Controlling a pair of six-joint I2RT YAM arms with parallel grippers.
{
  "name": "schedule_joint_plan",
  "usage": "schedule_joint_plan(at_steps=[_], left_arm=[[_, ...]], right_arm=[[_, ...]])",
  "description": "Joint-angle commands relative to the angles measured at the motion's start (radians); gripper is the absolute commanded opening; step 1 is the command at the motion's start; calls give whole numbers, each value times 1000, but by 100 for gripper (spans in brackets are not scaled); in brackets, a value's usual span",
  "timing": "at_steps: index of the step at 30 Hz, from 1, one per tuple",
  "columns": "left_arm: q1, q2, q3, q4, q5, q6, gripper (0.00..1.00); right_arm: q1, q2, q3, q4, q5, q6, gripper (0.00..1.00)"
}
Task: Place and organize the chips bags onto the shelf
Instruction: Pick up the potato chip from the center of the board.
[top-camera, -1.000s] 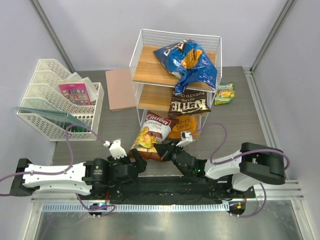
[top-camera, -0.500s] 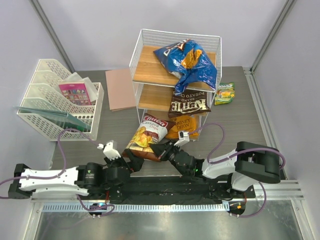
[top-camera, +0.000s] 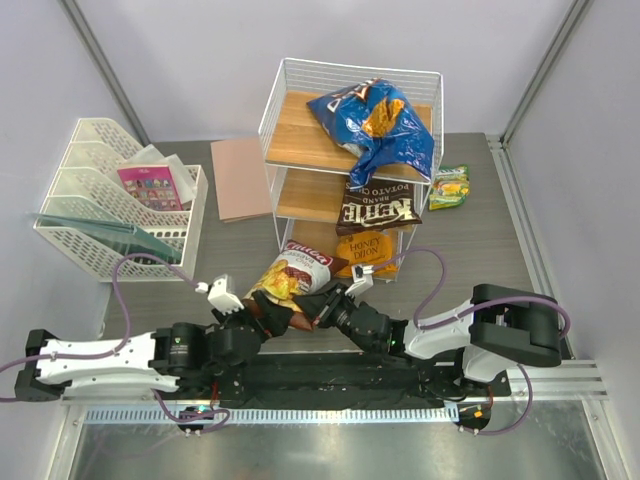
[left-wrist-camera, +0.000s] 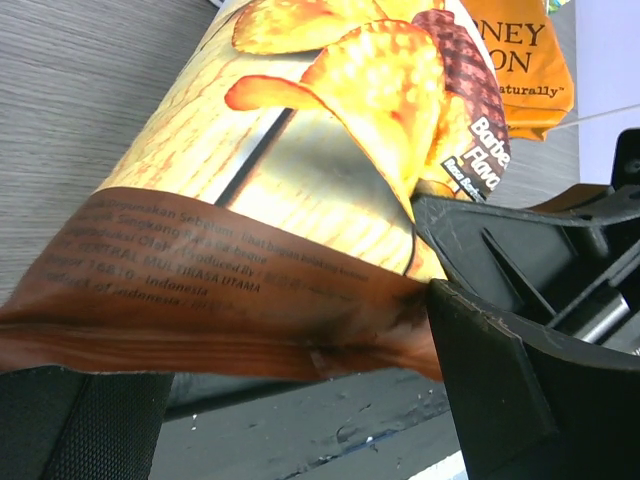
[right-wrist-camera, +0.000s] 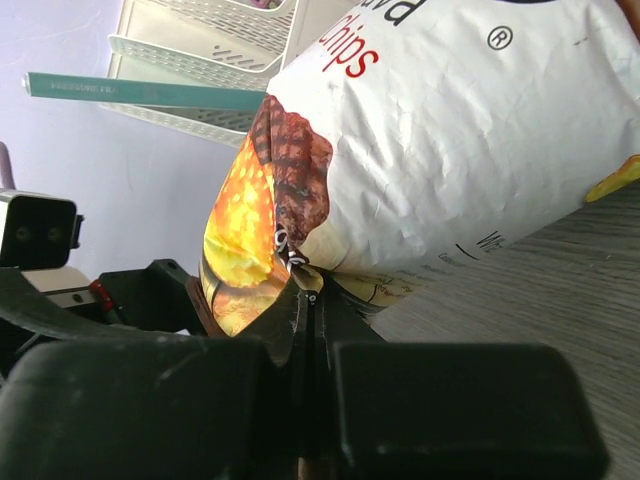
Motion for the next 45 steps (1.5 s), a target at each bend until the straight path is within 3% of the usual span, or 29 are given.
schedule_joint_plan(at_steps=[1, 12, 16, 32, 38, 41, 42, 45], left_arm=[[7, 31, -12, 87, -46, 8, 100], [10, 132, 9, 191, -84, 38, 100], [9, 128, 25, 139, -129, 2, 100], [9, 37, -6, 198, -225, 28, 92], [9, 94, 14, 202, -215, 30, 67], [10, 119, 34, 202, -207, 44, 40], [9, 119, 39, 196, -205, 47, 26], [9, 108, 60, 153, -199, 51, 1]], right_arm=[[26, -11, 10, 184, -57, 50, 1], [46, 1, 7, 264, -143, 105, 1], [52, -4, -30, 294, -132, 140, 1], [91, 56, -96, 354, -141, 245, 1], [89, 81, -76, 368, -168, 240, 1], [91, 91, -75, 389, -175, 231, 1], [91, 90, -79, 391, -178, 228, 1], [91, 62, -63, 359, -232, 161, 1]])
